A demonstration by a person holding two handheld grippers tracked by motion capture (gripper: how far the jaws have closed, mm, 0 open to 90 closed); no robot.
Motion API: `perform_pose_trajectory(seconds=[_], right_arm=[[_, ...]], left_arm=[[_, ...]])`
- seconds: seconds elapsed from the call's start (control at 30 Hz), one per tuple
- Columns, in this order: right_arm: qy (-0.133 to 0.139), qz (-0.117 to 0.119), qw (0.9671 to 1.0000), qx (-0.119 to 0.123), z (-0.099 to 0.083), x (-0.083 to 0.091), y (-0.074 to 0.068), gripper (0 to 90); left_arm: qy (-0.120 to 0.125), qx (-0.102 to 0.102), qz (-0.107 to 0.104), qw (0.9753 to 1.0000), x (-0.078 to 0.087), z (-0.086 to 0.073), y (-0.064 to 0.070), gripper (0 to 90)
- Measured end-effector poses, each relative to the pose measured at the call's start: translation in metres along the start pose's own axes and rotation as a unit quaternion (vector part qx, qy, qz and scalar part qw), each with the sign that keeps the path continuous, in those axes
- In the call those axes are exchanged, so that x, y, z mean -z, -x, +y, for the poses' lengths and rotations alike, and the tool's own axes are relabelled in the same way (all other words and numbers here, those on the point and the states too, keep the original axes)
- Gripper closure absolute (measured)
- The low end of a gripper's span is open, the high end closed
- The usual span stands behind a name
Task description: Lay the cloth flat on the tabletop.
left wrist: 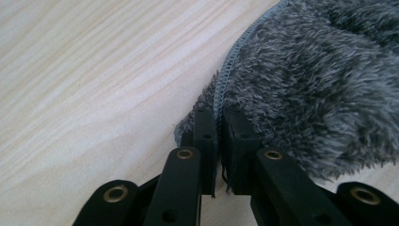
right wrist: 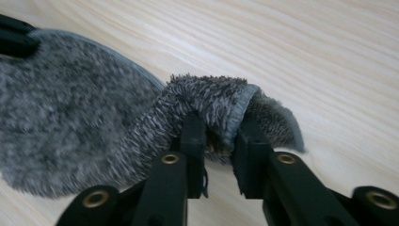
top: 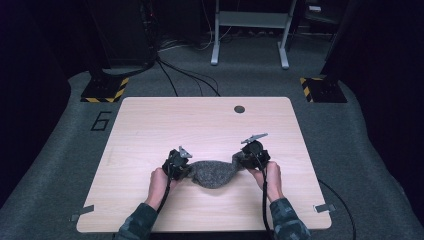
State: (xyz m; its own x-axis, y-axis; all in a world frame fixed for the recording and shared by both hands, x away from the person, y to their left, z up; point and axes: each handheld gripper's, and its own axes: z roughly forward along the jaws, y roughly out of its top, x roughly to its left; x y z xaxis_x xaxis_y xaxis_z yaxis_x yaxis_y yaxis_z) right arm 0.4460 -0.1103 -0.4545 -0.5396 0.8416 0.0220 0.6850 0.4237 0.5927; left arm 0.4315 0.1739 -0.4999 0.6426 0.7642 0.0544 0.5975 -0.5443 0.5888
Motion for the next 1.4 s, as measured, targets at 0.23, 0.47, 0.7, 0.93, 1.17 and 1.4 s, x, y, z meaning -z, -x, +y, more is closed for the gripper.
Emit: perform_pose_trajectory(seconds=[0.23,0.47,0.7,0.93,1.17,1.4], right_arm=[[-0.018,-0.008,0.9998,-0.001,-0.023,0.005,0.012,81.1],[-0.059,0.005,0.9982,-0.012,-0.051,-0.002,0.019,76.4],[-0.044,0.042,0.9971,-0.046,-0.045,0.013,0.027,43.2],[0.006,0.039,0.9985,-0.037,-0.013,0.007,0.044,40.3],[-0.011,0.005,0.9996,-0.027,0.008,-0.038,0.039,39.5],[-0.028,-0.011,0.9986,-0.043,0.009,-0.060,0.041,42.8]], left_arm=[[0.003,0.010,0.006,0.9999,0.005,-0.010,-0.006,86.3],[0.003,0.024,0.014,0.9996,0.014,-0.021,-0.021,86.3],[-0.005,0.038,0.000,0.9993,0.017,-0.020,-0.027,67.2],[-0.009,0.039,-0.003,0.9992,0.015,-0.018,-0.026,58.0],[-0.005,0.047,-0.005,0.9988,0.016,-0.021,-0.027,45.8],[0.003,0.028,0.000,0.9996,0.014,-0.017,-0.021,52.1]])
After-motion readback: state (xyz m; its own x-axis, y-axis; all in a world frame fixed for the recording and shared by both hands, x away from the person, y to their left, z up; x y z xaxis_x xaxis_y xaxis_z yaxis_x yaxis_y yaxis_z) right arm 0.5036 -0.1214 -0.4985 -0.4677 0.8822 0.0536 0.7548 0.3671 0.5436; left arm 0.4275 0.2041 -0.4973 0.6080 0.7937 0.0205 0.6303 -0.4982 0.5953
